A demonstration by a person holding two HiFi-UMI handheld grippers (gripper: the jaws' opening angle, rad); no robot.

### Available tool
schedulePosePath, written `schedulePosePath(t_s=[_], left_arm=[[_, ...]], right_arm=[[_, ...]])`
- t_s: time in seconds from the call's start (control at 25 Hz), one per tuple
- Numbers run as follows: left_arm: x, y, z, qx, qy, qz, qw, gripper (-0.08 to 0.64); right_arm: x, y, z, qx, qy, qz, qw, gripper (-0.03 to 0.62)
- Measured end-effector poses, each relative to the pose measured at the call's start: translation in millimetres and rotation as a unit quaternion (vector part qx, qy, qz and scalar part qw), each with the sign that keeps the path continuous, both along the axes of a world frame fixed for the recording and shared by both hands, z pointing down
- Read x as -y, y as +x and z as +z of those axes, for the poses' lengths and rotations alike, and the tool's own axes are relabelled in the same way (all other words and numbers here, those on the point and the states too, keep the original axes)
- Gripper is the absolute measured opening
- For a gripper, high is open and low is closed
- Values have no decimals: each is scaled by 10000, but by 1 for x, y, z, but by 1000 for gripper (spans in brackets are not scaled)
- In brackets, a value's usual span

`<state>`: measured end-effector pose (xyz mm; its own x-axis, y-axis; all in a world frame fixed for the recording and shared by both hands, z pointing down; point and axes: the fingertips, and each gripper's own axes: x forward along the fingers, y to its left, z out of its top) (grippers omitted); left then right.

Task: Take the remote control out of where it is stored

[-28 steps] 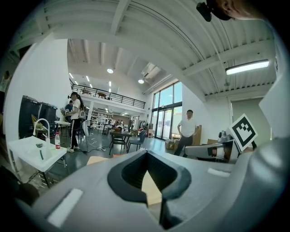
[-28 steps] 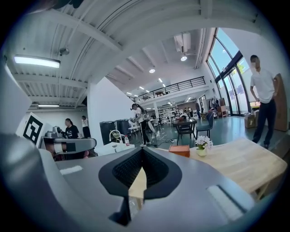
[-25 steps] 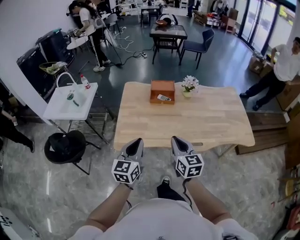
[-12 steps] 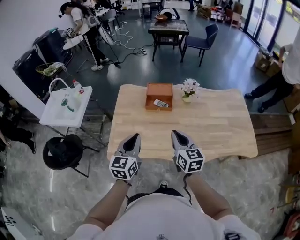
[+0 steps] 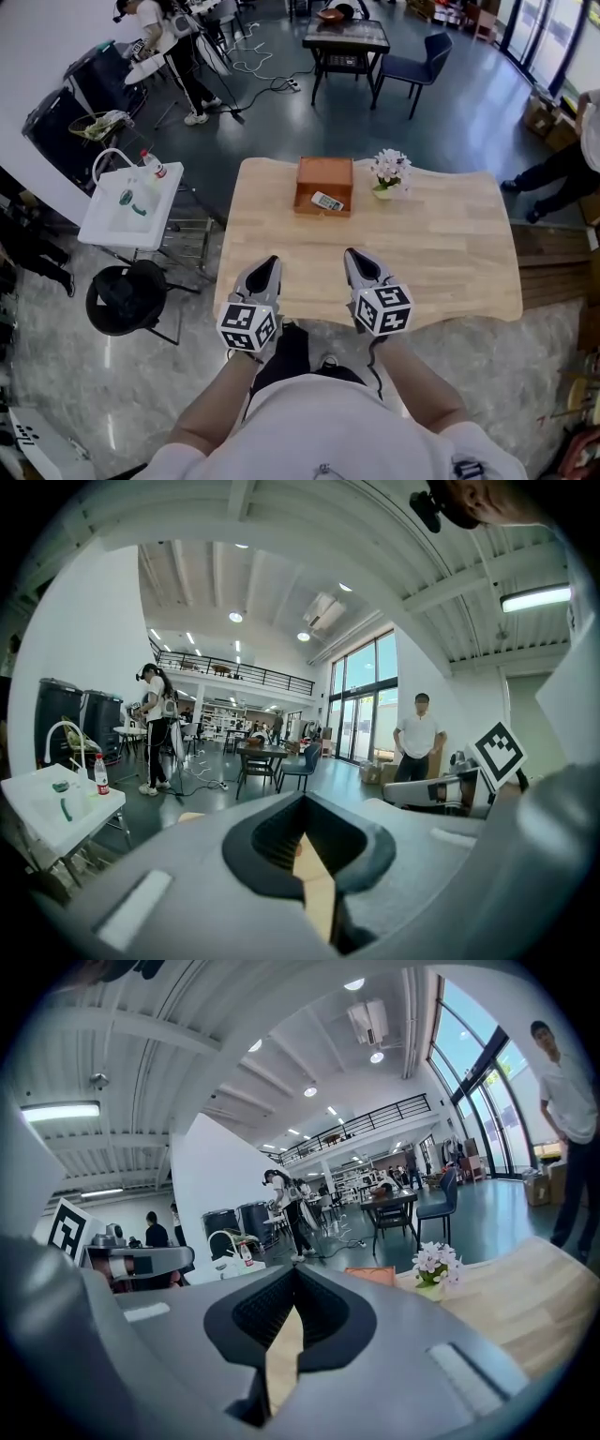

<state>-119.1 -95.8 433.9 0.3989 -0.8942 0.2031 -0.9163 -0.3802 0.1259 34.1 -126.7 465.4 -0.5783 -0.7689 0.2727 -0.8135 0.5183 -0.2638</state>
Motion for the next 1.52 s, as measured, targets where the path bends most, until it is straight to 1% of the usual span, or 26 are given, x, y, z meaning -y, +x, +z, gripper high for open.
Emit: schedulePosePath(t_s=[0.2, 0.48, 0.68, 0.88, 1.0, 1.16, 1.28, 1.4, 1.48, 1.52], left_arm=[[42, -10, 9, -66, -40, 95, 9999, 0], [120, -23, 16, -179, -52, 494, 9986, 0], [172, -37, 28, -267, -186, 802, 9962, 0], [214, -48, 47, -299, -384, 1080, 9930, 0], [234, -48, 60, -310, -546, 1145, 9914, 0], [249, -33, 69, -272, -642, 1357, 9883, 0], [264, -25, 78, -189, -707, 1407, 9873, 0], [286, -16, 94, 66, -699, 1564, 9852, 0], [300, -8, 113, 290, -790, 1783, 9804, 1], [306, -3, 124, 433, -868, 1934, 9763, 3]], right_arm=[[34, -9, 8, -80, -51, 92, 9999, 28], [97, -22, 15, -208, -139, 462, 9986, 28], [141, -37, 23, -303, -303, 782, 9960, 28], [168, -49, 30, -339, -403, 1053, 9930, 28], [180, -50, 38, -312, -542, 1163, 9912, 28], [192, -43, 55, -285, -796, 1271, 9883, 28], [206, -39, 60, -198, -876, 1264, 9879, 28], [222, -35, 71, -155, -934, 1221, 9880, 28], [224, -33, 83, -119, -1054, 1223, 9868, 28], [222, -31, 89, -102, -1139, 1240, 9857, 28]])
